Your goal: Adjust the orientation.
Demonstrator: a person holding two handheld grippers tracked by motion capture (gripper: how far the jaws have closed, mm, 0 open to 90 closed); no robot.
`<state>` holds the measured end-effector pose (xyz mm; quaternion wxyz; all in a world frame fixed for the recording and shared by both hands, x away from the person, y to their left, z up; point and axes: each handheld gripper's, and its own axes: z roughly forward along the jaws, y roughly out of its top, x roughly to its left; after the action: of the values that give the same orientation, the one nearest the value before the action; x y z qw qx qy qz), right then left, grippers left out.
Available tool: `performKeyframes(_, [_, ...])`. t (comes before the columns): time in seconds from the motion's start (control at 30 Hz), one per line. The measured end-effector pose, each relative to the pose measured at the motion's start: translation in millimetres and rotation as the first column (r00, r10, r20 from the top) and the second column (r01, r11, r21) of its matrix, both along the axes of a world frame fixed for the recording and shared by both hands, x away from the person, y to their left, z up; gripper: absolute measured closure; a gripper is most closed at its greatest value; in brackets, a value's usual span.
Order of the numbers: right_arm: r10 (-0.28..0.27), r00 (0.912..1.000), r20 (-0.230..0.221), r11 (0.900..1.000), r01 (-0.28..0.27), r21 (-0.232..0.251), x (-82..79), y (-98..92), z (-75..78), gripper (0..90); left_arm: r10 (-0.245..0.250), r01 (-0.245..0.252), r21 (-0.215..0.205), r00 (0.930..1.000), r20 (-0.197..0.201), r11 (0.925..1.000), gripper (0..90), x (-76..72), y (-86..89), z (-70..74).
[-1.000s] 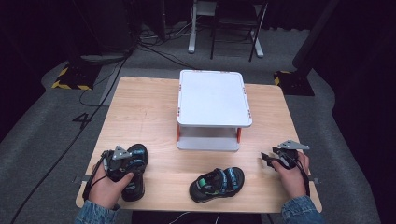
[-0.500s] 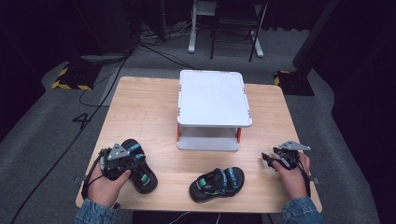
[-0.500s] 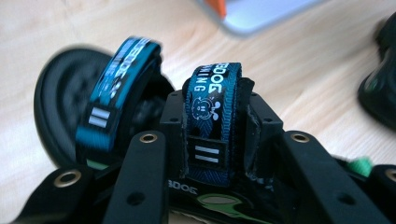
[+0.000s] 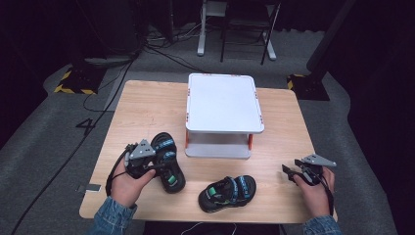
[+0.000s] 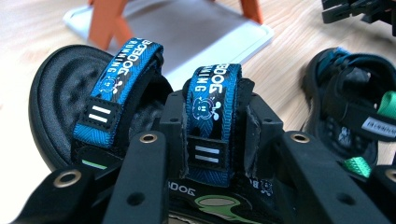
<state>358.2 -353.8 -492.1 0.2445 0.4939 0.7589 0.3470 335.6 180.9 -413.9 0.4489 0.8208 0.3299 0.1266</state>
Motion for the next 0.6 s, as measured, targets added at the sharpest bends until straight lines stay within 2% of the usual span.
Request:
performKeyframes(0.1, [-0.009,1.0,0.001,1.0,0.009,0.001,-4.3,-3.8,-0.1,39.9,-0.025,0.025,-0.017,0.9997,-0.003,0.9995,66.1,4.9,-7.4,2.3])
performKeyframes(0.2, [-0.033,0.9995,0.001,0.999,0.033,0.0,-12.3,-10.6,-0.4,39.8,-0.074,0.073,-0.055,0.9971,-0.019,0.9959,66.1,15.5,-17.2,2.2])
performKeyframes(0.23, [-0.039,0.9992,-0.001,0.999,0.039,0.0,-14.3,-12.0,-0.3,39.8,-0.088,0.087,-0.047,0.9961,-0.008,0.9951,66.1,18.3,-18.8,2.1])
performKeyframes(0.27, [-0.042,0.9991,0.003,0.999,0.042,0.001,-16.1,-13.6,-0.5,39.8,-0.101,0.099,-0.063,0.9947,-0.021,0.9931,66.1,19.5,-21.7,1.3])
performKeyframes(0.37, [-0.05,0.9987,0.002,0.999,0.05,0.002,-19.7,-16.3,-0.7,39.8,-0.124,0.123,-0.059,0.9921,-0.017,0.9907,66.1,22.6,-26.4,1.3])
performKeyframes(0.4, [-0.062,0.9981,0.003,0.998,0.062,0.003,-23.1,-18.2,-1.0,39.8,-0.15,0.149,-0.052,0.9886,-0.01,0.9874,66.0,25.5,-32.0,1.7])
performKeyframes(0.5, [-0.065,0.9979,0.001,0.998,0.065,0.003,-26.5,-20.4,-1.1,39.8,-0.173,0.173,-0.048,0.9849,-0.003,0.9838,66.0,28.5,-37.8,1.6])
performKeyframes(0.6, [-0.08,0.9968,0.001,0.997,0.08,0.004,-32.0,-24.0,-1.3,39.7,-0.218,0.218,-0.032,0.9758,-0.003,0.9754,65.9,32.8,-48.2,0.9])
